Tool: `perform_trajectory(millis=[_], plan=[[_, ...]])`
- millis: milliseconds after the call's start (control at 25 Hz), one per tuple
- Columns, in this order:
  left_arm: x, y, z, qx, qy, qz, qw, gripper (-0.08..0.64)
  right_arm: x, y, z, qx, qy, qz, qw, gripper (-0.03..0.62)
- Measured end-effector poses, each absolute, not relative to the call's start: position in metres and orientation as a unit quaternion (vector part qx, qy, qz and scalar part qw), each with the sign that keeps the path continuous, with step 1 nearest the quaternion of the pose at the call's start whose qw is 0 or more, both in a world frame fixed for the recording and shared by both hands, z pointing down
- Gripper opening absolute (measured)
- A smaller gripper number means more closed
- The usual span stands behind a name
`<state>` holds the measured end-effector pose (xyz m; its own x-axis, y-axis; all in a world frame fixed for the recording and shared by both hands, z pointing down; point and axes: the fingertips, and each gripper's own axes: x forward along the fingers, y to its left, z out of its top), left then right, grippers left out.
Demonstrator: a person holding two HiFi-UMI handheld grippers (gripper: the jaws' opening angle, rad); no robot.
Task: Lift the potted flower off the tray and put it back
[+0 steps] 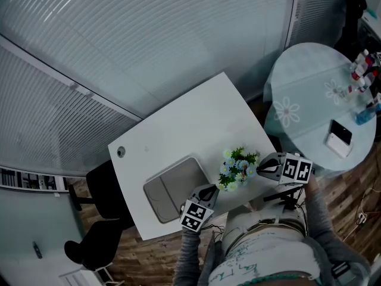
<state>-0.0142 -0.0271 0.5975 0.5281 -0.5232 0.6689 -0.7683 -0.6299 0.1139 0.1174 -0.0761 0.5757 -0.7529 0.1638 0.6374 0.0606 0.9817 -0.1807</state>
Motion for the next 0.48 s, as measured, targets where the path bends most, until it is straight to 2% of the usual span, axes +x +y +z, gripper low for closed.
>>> perform_trajectory(millis=[480], plan=[[-0.021,-0.049,0.608,0.851,-0.366,0.315,0.206,0.011,0.121,-0.103,0.607,-0.054,-0.925,0.089,0.364,0.028]])
